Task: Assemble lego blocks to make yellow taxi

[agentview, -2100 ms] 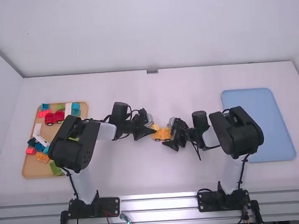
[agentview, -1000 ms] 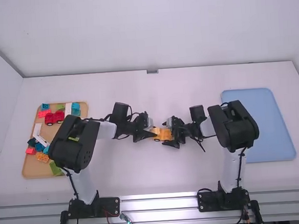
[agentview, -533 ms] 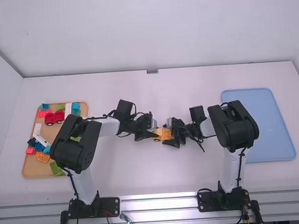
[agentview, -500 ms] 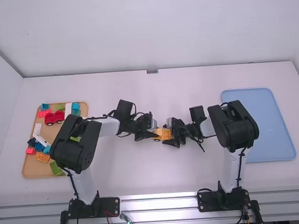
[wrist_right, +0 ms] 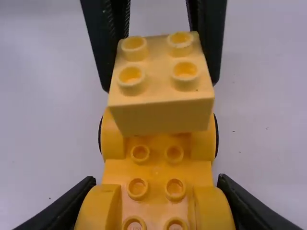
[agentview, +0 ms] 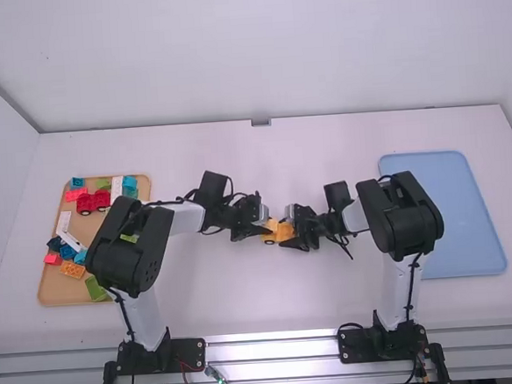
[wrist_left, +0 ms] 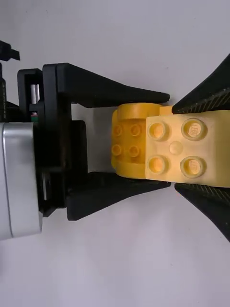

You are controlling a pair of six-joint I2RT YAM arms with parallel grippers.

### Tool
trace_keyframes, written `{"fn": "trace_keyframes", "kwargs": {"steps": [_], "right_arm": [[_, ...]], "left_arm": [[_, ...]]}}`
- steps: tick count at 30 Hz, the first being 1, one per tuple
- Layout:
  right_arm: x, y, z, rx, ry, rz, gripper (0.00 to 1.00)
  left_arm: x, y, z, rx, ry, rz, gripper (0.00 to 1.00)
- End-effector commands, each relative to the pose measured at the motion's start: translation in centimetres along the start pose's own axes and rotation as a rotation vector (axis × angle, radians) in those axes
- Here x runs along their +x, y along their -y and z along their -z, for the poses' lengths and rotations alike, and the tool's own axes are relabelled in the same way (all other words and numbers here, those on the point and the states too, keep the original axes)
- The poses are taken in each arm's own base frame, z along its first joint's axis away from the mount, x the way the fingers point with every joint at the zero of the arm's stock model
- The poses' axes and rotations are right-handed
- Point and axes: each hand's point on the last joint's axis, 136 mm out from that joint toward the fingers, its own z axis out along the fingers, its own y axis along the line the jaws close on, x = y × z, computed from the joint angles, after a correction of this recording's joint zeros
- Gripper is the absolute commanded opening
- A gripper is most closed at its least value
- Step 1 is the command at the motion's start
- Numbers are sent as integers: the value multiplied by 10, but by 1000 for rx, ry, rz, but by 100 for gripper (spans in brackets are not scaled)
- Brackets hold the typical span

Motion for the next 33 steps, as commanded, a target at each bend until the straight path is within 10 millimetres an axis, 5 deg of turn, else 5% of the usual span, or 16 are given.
{"fn": "trace_keyframes", "kwargs": {"steps": [1,13,33], "right_arm": [[4,3,0,-3,-23,37,59],[4,0,0,-28,-33,54,59],[5,-1,0,-33,-36,47,60]], "left_arm": [[4,9,-3,20,7,52,2],[8,24,-10,27,18,61,2],[8,17,-13,-5,0,67,2]]}}
